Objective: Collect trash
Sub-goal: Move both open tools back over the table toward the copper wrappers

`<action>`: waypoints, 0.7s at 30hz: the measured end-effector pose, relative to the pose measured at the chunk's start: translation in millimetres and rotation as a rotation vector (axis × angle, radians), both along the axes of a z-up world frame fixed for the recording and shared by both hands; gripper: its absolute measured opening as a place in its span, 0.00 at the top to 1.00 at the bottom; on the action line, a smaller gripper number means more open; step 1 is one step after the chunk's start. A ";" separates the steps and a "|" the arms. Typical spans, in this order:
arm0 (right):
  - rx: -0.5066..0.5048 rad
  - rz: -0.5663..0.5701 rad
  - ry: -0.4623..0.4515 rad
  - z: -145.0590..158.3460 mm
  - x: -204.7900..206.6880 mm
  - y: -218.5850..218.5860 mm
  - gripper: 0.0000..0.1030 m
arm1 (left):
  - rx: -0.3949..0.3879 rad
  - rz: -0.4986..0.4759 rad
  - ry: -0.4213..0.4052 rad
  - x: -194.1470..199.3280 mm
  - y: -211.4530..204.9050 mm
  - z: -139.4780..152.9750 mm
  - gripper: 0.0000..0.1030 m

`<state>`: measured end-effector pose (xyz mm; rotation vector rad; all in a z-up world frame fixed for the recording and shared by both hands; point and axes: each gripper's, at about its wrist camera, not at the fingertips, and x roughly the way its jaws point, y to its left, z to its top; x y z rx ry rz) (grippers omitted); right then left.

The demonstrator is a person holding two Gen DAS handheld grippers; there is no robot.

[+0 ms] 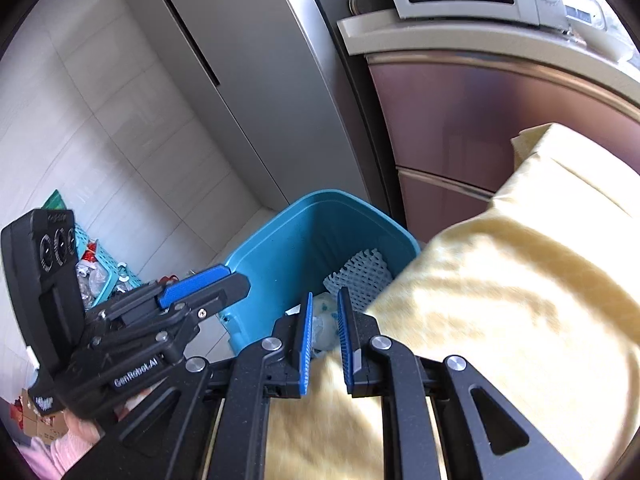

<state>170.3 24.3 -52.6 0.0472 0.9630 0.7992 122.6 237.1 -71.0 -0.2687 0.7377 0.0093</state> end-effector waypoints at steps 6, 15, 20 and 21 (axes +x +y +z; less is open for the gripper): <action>0.029 -0.061 -0.074 24.9 -24.6 -54.0 0.80 | 0.002 -0.097 -0.076 -12.2 -34.9 22.5 0.53; 0.027 -0.293 -0.157 47.8 -60.1 -169.1 0.69 | -0.018 -0.305 -0.118 -19.3 -116.3 40.4 0.44; -0.035 -0.474 -0.192 47.7 -77.1 -238.0 0.60 | -0.006 -0.412 -0.105 -16.9 -169.1 40.9 0.44; -0.044 -0.509 -0.189 46.0 -77.6 -250.1 0.60 | 0.000 -0.428 -0.102 -14.9 -180.0 40.3 0.44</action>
